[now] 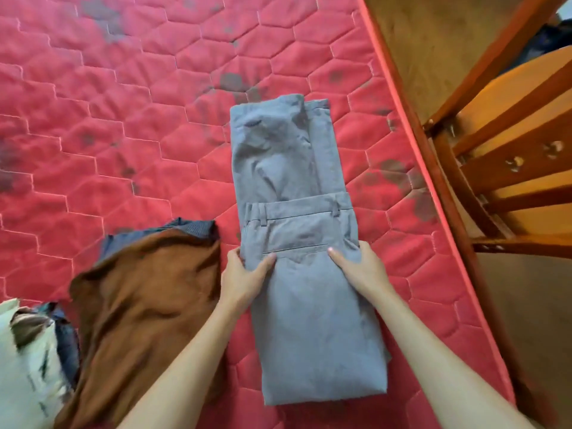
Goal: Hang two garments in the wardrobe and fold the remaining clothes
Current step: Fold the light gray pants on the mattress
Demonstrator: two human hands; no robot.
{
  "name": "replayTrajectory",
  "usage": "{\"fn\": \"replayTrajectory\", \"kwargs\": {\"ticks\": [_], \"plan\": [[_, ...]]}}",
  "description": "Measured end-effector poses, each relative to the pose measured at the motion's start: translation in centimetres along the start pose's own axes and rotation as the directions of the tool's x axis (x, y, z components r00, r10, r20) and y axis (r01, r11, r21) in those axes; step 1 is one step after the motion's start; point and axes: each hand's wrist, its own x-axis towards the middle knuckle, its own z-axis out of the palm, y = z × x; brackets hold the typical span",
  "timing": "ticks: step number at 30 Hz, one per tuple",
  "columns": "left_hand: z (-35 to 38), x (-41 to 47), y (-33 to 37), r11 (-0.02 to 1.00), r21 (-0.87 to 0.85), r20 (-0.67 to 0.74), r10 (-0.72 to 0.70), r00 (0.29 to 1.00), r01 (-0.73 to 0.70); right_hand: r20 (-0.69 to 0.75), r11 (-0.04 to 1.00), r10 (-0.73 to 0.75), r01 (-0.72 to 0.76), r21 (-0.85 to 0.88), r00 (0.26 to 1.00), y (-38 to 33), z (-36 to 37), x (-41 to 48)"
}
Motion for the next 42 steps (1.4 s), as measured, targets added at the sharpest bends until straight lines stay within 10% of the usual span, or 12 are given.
{"fn": "replayTrajectory", "kwargs": {"ticks": [9,17,21,25,31,36,42], "plan": [[0.1,-6.1,-5.6,0.795,-0.535,0.285,-0.148,0.947,0.285,0.265,0.847,0.042,-0.175,0.501,0.963,5.7,-1.5,-6.6],[-0.3,-10.6,-7.4,0.815,-0.355,0.594,-0.182,0.784,0.458,0.413,0.913,0.071,-0.226,0.340,0.908,7.4,-0.3,-11.9],[-1.6,-13.9,-9.1,0.874,-0.341,0.514,-0.134,0.847,0.345,0.346,0.898,0.099,-0.234,0.373,0.933,9.4,-0.4,-16.1],[-0.4,-16.7,-14.8,0.983,0.088,0.213,-0.176,0.961,0.161,0.191,0.958,0.283,-0.287,-0.011,0.940,14.4,2.8,-19.7],[0.9,-20.0,-19.2,0.925,0.365,-0.165,-0.045,0.985,0.103,-0.195,0.927,0.342,-0.363,-0.088,0.919,17.1,6.3,-23.1],[-0.2,-19.9,-20.5,0.982,-0.020,0.095,-0.186,0.978,0.189,-0.030,0.916,0.367,-0.355,0.187,0.930,17.1,5.6,-23.3],[-5.2,-22.8,-17.3,0.986,0.001,0.200,0.162,0.966,-0.166,-0.014,0.975,0.120,-0.115,0.189,0.993,13.3,2.6,-28.2]]}}
